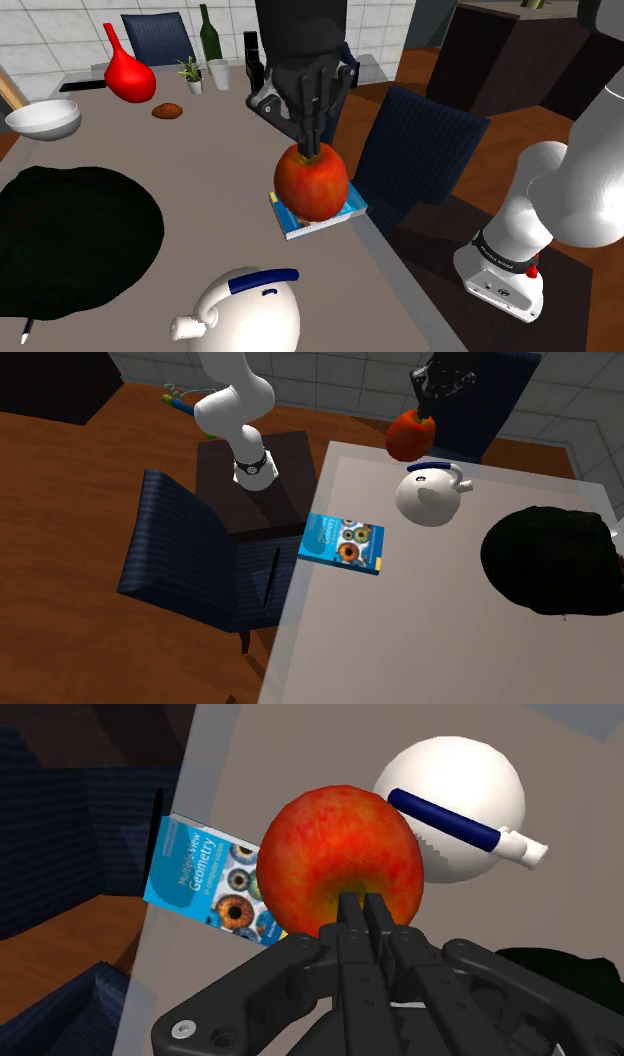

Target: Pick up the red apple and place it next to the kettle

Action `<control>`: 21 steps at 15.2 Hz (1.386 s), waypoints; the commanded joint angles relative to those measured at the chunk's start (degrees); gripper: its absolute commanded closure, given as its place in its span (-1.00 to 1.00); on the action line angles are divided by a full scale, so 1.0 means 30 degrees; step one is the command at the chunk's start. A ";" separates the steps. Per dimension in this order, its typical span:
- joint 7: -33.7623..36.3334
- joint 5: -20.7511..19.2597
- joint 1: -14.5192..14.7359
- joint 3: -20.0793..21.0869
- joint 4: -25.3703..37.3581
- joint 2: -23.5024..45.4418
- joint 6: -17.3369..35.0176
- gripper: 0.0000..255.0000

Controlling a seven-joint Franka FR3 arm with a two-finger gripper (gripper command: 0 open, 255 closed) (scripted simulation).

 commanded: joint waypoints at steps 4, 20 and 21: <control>0.2507 -0.0136 0.1307 0.1188 0.0655 0.0609 -0.0191 1.00; 0.8205 -0.1626 0.4962 0.3472 0.2348 0.3567 0.0371 1.00; 0.8161 -0.1547 0.4881 0.3458 0.1944 0.3444 0.0679 1.00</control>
